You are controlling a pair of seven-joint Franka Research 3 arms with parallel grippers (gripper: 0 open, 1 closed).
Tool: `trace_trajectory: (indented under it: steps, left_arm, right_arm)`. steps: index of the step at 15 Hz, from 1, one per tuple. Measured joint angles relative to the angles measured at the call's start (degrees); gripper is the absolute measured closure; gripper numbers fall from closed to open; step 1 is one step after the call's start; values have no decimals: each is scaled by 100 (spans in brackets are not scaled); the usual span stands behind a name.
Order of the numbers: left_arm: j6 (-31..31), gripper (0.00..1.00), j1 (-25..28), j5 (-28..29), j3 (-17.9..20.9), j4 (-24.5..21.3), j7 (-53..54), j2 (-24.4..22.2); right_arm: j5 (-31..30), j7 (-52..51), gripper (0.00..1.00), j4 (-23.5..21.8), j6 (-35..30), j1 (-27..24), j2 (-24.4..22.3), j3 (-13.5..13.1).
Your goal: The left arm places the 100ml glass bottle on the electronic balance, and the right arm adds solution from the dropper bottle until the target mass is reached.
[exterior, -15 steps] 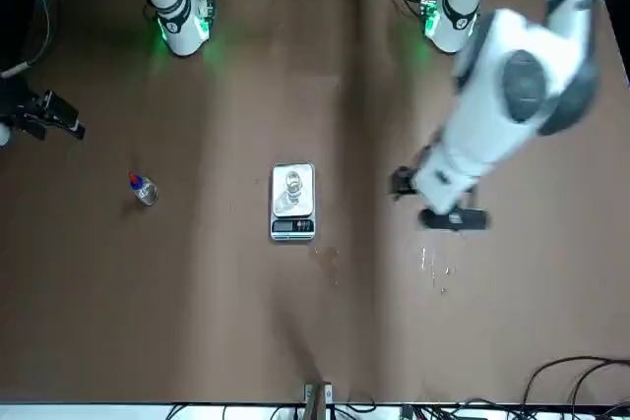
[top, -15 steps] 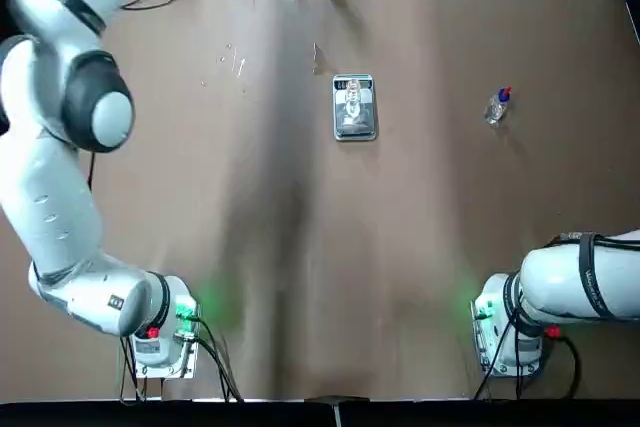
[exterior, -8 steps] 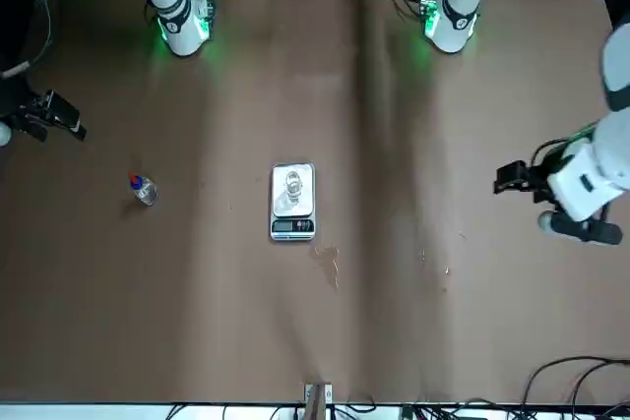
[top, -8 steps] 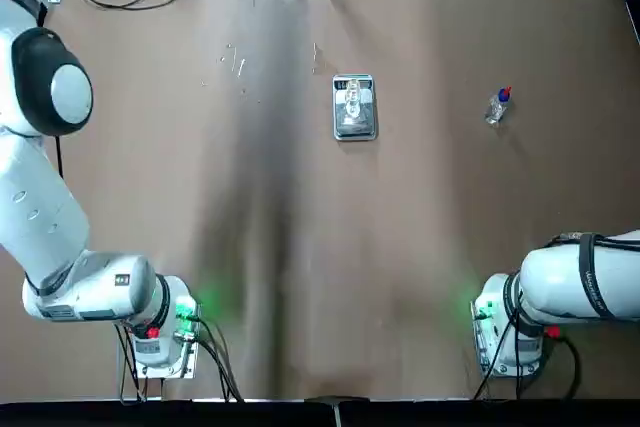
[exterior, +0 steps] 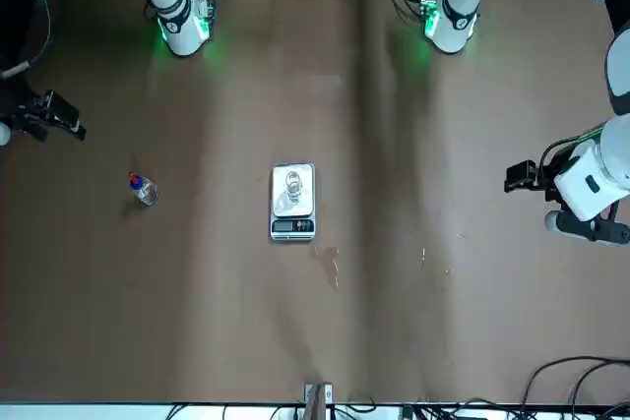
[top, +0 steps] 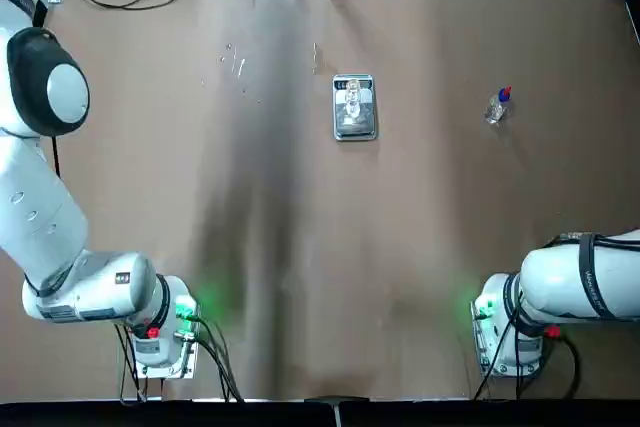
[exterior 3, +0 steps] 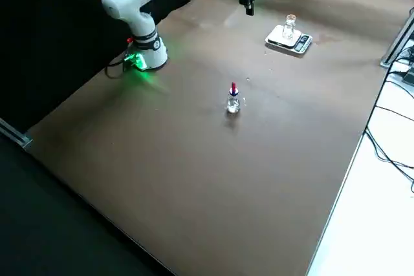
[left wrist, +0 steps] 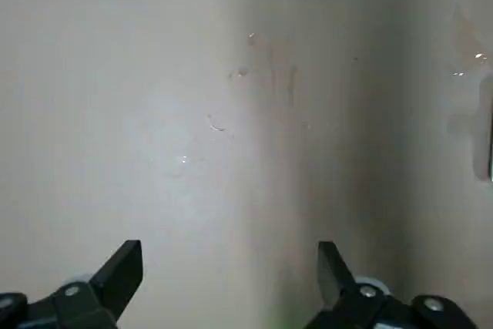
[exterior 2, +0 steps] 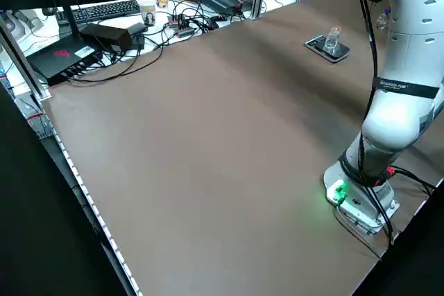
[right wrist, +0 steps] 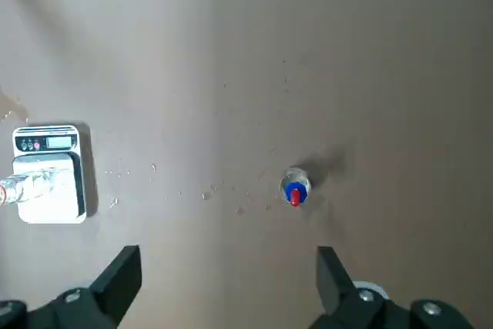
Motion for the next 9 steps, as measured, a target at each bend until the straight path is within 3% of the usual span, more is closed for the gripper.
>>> trace_trajectory:
  steps: [4, 9]
  left_arm:
    - [3, 0, -15, 555, -14, 0, -2, -35]
    - [3, 0, -24, 605, -15, -2, -79, -194]
  right_arm:
    - [3, -1, 0, -5, -41, 28, 0, 10]
    - [-1, 12, 0, -82, -127, 82, 69, -9]
